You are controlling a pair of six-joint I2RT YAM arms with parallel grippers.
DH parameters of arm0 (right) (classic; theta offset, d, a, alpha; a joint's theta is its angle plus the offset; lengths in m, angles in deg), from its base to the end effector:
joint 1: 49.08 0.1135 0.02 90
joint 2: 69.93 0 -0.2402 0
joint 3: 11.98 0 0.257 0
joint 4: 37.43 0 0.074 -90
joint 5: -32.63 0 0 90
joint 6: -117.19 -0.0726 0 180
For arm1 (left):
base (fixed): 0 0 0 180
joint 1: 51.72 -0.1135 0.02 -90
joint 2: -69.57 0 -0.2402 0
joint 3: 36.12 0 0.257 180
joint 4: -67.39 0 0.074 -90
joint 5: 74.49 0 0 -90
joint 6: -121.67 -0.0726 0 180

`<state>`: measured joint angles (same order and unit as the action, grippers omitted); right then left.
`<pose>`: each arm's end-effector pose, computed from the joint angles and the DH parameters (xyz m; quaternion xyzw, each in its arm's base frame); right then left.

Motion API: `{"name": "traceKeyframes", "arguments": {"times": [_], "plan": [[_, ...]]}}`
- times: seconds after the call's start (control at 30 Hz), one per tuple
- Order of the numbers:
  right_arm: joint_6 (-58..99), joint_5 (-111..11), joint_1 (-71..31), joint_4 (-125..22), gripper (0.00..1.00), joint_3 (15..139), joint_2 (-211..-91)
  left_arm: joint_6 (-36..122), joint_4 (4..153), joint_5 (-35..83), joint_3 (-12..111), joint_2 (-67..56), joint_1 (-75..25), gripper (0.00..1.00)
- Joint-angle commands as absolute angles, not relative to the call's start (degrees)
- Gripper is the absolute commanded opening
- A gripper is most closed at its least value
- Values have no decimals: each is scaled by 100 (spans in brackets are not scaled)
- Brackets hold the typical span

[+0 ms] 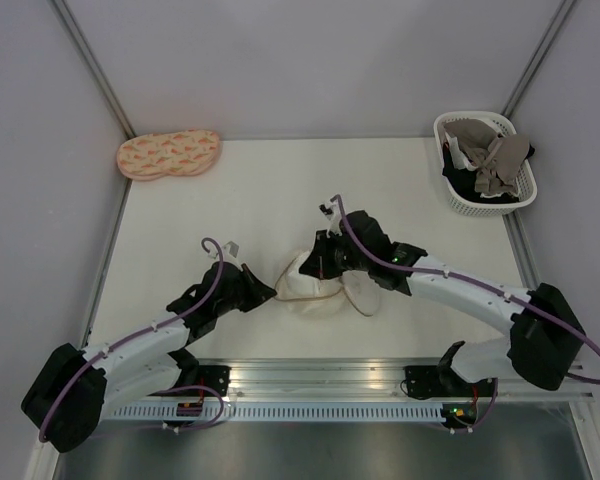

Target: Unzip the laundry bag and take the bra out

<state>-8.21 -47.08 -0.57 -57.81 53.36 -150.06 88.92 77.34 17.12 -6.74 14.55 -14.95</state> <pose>0.2196 0.2679 0.2008 -0.1419 0.8736 0.3658 0.2878 0.1856 -0.1412 0.1138 -0.1518 0.8763 -0.3429 0.3026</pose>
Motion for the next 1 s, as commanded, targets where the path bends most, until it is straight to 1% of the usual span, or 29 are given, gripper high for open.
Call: {"name": "traceKeyframes", "arguments": {"times": [0.0,0.1,0.13,0.17,0.23,0.33,0.37,0.43,0.47,0.5,0.53,0.57,0.63,0.7,0.8,0.97], "plan": [[-1130,-3543,-406,-5217,0,5268,-14376,8994,7729,1578,-671,1552,-1507,2],[-1506,-3137,-801,-4884,1,5057,-13798,8985,7799,1578,-645,1552,-1516,2],[-1726,-2744,-925,-4717,0,4891,-13682,8994,7817,1578,-636,1561,-1525,2],[-1963,-2461,-1074,-4202,0,4785,-13594,8985,7825,1578,-636,1570,-1525,2],[-2702,-1786,-1540,-3690,0,4566,-13436,8976,7860,1578,-618,1587,-1534,2],[-3633,-1388,-1927,-2697,1,4285,-13382,8959,7913,1569,-548,1579,-1543,2],[-3966,-1221,-2006,-1911,1,4170,-13382,8950,7931,1578,-513,1570,-1551,2],[-4959,-1105,-2165,-1020,0,3837,-13505,8950,7940,1578,-495,1561,-1551,2],[-5354,-1070,-2200,168,0,3705,-13584,8941,7940,1578,-486,1552,-1551,2],[-5784,-1113,-2253,946,0,3555,-13828,8941,7940,1578,-486,1552,-1551,2],[-6737,-1175,-2271,1711,0,3302,-14013,8950,7940,1578,-478,1543,-1551,2],[-7138,-1245,-2271,3163,0,3212,-14224,8959,7948,1578,-478,1561,-1551,2],[-8252,-1604,-2271,4977,1,3054,-15023,8967,7949,1578,-486,1578,-1551,2],[-8067,-1571,-2201,4979,1,3123,-15323,8976,7966,1578,-478,1587,-1551,2],[-7679,-1475,-2113,4813,0,3184,-15264,8976,8045,1578,-442,1675,-1551,2],[-7143,-1369,-2104,3977,0,3536,-15228,9003,7931,1639,-364,1605,-1551,2]]}}
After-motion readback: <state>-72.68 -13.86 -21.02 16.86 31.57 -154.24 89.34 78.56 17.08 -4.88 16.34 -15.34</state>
